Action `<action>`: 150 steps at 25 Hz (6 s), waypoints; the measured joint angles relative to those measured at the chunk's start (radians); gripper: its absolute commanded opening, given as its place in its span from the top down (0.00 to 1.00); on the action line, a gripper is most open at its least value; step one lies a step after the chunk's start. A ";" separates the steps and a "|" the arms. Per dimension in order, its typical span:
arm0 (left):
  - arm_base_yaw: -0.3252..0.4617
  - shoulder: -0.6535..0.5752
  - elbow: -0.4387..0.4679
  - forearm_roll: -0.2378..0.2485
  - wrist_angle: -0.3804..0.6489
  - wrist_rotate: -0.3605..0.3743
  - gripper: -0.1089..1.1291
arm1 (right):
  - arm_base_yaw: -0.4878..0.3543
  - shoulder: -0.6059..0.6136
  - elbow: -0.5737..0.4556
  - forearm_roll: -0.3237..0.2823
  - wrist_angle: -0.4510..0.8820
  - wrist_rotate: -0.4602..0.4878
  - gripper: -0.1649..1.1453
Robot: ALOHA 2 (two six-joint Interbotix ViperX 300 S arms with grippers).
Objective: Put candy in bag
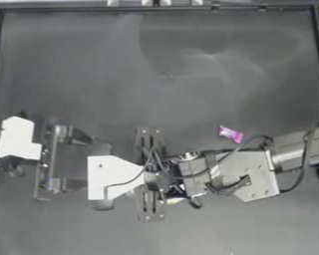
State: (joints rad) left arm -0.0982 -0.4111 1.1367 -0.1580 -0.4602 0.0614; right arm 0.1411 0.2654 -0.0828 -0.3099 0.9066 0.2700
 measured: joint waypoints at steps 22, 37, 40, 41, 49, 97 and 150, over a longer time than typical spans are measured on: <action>-0.058 0.192 -0.080 -0.100 -0.118 0.003 0.10 | 0.000 0.000 0.017 -0.034 -0.015 0.015 0.84; -0.049 0.206 -0.094 -0.115 -0.120 0.008 0.21 | 0.000 0.000 0.020 -0.034 -0.025 0.015 0.84; -0.048 0.206 -0.095 -0.115 -0.120 0.008 0.24 | 0.000 0.000 0.020 -0.034 -0.026 0.015 0.84; -0.048 0.206 -0.094 -0.115 -0.118 0.008 0.24 | 0.002 0.000 0.020 -0.034 -0.026 0.014 0.84; -0.041 0.206 -0.094 -0.115 -0.120 0.008 0.26 | 0.003 0.000 0.020 -0.034 -0.026 0.014 0.84; -0.038 0.207 -0.114 -0.115 -0.063 0.034 0.67 | 0.009 0.000 0.025 -0.034 -0.035 0.014 0.84; -0.049 0.201 -0.115 -0.106 -0.067 0.057 0.86 | 0.028 -0.169 0.328 -0.032 -0.049 0.195 0.84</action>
State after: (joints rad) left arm -0.1473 -0.2102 1.0216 -0.2638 -0.5277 0.1181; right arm 0.1687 0.0966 0.2454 -0.3421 0.8575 0.4648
